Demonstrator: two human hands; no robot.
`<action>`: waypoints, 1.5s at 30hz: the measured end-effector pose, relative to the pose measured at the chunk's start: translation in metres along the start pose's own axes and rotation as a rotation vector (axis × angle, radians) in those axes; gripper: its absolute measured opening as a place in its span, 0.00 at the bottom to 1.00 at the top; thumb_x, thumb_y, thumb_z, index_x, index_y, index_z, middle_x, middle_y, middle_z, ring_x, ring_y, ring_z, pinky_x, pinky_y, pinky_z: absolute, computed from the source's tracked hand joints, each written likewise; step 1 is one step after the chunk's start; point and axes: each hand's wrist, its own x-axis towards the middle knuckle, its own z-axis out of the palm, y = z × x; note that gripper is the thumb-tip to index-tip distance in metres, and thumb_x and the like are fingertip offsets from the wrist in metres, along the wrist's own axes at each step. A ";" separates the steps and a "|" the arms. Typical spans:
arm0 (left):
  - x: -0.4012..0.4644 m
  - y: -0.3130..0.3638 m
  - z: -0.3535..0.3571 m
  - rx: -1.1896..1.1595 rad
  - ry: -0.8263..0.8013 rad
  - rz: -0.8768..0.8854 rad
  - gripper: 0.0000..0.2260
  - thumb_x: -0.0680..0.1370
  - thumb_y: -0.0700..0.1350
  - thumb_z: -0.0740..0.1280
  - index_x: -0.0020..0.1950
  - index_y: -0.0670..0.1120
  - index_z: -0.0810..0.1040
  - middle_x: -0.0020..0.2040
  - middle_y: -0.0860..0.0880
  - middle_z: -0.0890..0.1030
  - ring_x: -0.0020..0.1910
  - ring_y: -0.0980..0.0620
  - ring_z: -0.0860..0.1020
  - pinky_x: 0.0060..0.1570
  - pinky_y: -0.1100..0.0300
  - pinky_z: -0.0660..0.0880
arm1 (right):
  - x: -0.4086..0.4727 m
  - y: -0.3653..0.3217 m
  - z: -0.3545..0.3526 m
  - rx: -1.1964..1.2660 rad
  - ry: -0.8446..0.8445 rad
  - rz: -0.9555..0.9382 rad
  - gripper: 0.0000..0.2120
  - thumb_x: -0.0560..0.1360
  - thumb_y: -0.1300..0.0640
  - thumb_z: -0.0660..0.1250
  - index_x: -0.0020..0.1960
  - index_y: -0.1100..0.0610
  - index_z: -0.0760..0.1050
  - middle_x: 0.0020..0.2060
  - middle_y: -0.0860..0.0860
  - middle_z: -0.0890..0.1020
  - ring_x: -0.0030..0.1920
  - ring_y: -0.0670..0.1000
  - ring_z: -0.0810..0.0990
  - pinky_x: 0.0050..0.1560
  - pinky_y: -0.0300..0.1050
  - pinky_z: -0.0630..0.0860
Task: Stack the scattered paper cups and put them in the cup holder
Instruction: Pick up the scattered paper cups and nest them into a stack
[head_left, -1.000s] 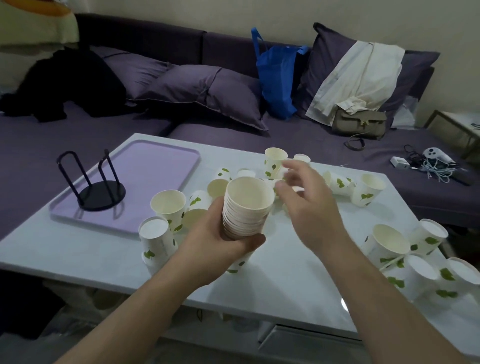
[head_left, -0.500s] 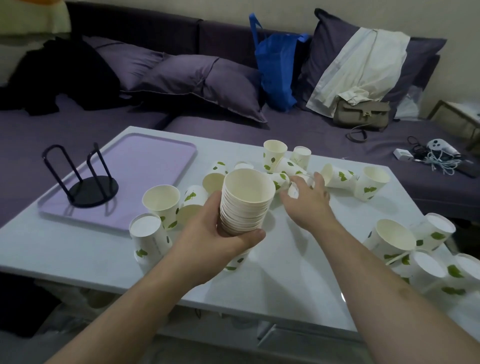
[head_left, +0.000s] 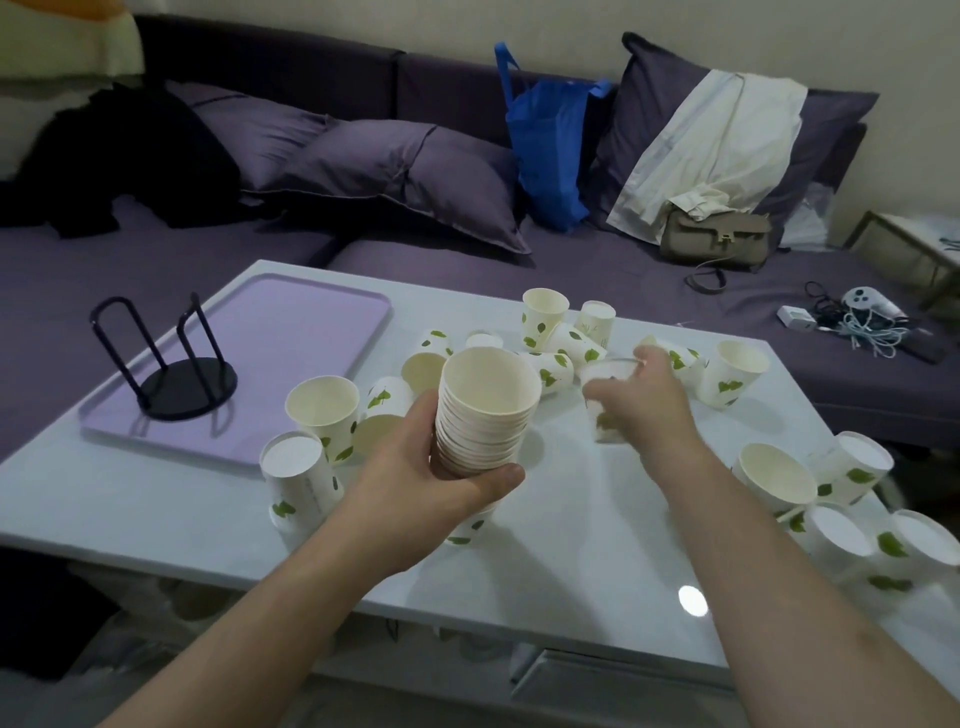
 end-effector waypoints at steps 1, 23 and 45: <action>0.001 -0.001 0.000 -0.001 0.001 -0.002 0.26 0.72 0.51 0.84 0.67 0.60 0.78 0.56 0.61 0.87 0.56 0.60 0.86 0.61 0.52 0.83 | -0.009 -0.013 -0.005 0.181 -0.020 -0.011 0.37 0.70 0.61 0.75 0.77 0.54 0.67 0.61 0.54 0.77 0.52 0.57 0.80 0.44 0.48 0.80; -0.003 0.000 -0.007 0.009 0.018 0.017 0.28 0.72 0.55 0.84 0.68 0.61 0.76 0.55 0.62 0.86 0.54 0.60 0.85 0.59 0.50 0.85 | -0.094 -0.064 -0.009 0.069 -0.784 -0.549 0.26 0.83 0.42 0.61 0.80 0.39 0.69 0.78 0.33 0.70 0.80 0.34 0.63 0.80 0.45 0.61; -0.003 0.001 -0.021 -0.030 0.071 -0.045 0.29 0.65 0.62 0.81 0.64 0.68 0.77 0.58 0.64 0.86 0.56 0.64 0.84 0.64 0.46 0.82 | -0.043 -0.009 0.055 -0.498 -0.110 -0.457 0.19 0.73 0.36 0.62 0.38 0.51 0.67 0.43 0.49 0.76 0.47 0.55 0.76 0.42 0.49 0.70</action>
